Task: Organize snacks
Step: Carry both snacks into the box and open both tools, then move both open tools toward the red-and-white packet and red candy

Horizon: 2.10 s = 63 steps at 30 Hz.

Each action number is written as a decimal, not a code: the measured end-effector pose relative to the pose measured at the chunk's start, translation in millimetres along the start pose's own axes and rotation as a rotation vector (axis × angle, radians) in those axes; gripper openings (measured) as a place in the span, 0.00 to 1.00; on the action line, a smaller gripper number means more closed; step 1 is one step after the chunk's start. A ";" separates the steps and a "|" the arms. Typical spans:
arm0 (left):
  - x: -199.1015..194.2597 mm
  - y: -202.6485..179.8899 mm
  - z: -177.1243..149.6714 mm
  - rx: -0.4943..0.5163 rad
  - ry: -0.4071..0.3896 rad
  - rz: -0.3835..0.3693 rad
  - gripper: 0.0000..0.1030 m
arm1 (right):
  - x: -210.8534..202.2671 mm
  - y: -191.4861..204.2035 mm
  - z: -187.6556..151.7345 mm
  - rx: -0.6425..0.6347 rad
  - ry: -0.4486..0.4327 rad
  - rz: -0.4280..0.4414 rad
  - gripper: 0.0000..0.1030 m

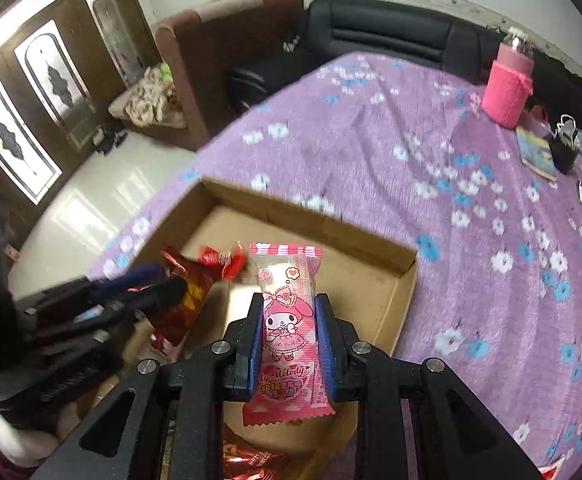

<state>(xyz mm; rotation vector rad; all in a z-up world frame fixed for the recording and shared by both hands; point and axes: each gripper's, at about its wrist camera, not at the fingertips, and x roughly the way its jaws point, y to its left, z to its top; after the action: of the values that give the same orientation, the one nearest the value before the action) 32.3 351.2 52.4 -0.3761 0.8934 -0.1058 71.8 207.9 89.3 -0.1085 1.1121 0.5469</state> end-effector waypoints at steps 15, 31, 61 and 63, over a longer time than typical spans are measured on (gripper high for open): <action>-88.8 -25.1 -19.7 0.012 -0.206 0.025 0.64 | -39.1 -13.1 -26.3 0.108 -0.111 0.022 0.37; -134.6 -158.6 -112.5 0.199 -0.443 0.239 0.93 | -139.5 -75.4 -156.7 0.261 -0.353 -0.059 0.50; -68.3 -245.4 -165.7 0.385 -0.271 0.242 0.93 | -132.6 -154.2 -241.5 0.518 -0.379 -0.241 0.54; -67.2 -244.3 -165.6 0.385 -0.267 0.242 0.93 | -131.6 -155.4 -242.8 0.524 -0.377 -0.243 0.54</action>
<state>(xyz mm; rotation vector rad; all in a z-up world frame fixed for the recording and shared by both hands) -122.4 94.9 97.0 0.0782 0.6296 -0.0025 -97.4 -58.9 65.7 0.3022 0.8261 0.0408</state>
